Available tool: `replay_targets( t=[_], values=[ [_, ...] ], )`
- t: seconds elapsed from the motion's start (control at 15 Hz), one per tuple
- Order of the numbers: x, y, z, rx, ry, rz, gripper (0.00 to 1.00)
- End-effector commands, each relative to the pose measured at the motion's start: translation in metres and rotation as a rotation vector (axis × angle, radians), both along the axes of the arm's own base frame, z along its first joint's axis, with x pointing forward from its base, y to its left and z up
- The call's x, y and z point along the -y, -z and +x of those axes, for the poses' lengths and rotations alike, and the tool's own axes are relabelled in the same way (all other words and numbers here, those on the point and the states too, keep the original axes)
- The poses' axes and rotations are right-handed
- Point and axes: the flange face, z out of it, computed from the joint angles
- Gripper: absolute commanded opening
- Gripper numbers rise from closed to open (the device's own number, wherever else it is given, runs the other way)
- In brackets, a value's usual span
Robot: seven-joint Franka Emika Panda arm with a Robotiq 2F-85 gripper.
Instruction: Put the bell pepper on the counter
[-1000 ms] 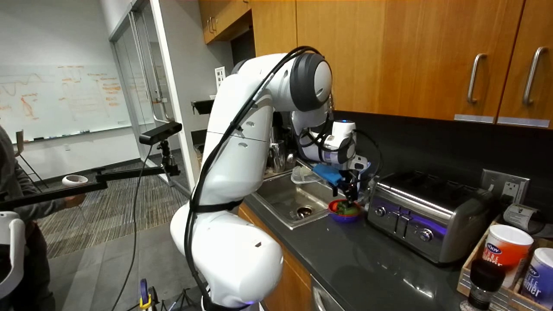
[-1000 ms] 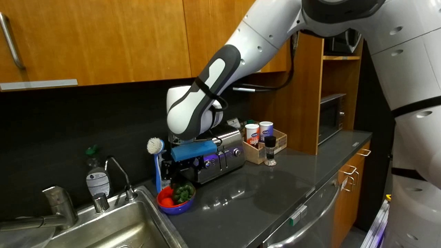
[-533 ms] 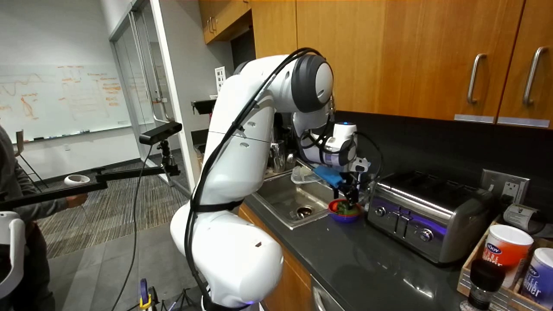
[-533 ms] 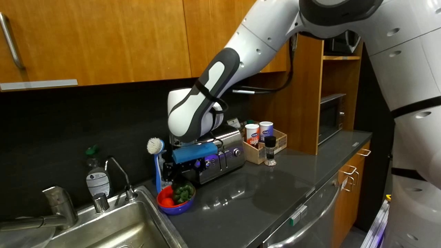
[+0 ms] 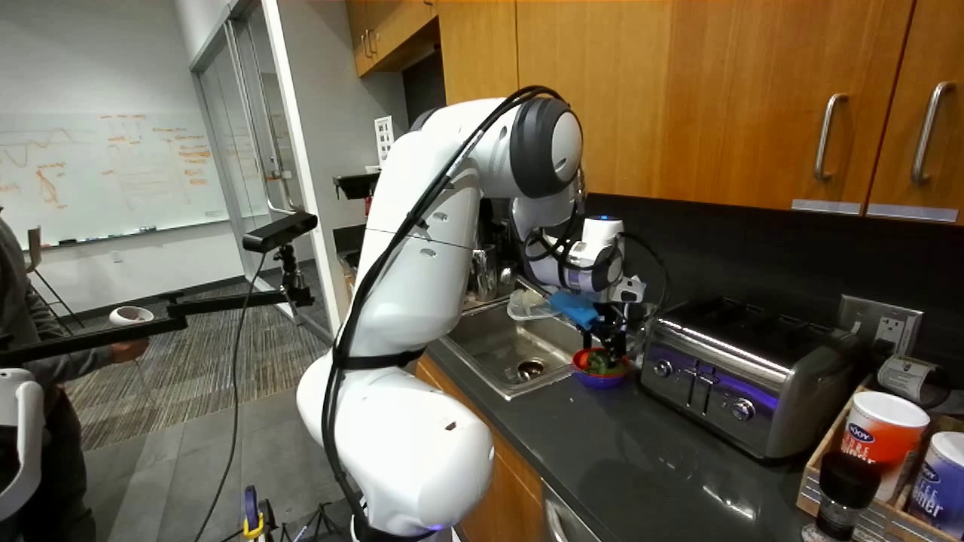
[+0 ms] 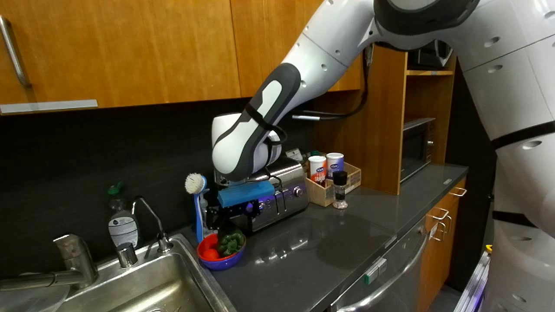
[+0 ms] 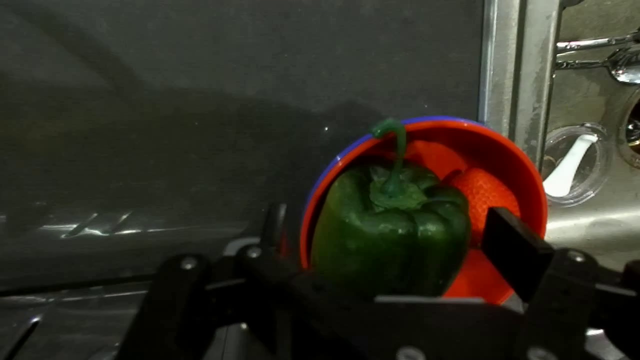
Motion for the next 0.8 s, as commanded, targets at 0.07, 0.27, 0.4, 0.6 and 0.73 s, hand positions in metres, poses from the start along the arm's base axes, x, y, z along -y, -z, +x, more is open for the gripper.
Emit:
replay_targets(
  t=[0.07, 0.27, 0.4, 0.6, 0.73],
  values=[
    [-0.013, 0.004, -0.004, -0.011, -0.006, 0.006, 1.0],
    [-0.02, -0.003, -0.006, 0.012, -0.022, 0.012, 1.0],
    [-0.022, -0.004, -0.004, 0.021, -0.022, 0.012, 1.0],
    [-0.018, -0.007, -0.001, 0.056, -0.019, 0.002, 1.0],
    [-0.02, -0.002, 0.001, 0.066, -0.017, -0.001, 1.0]
  ],
)
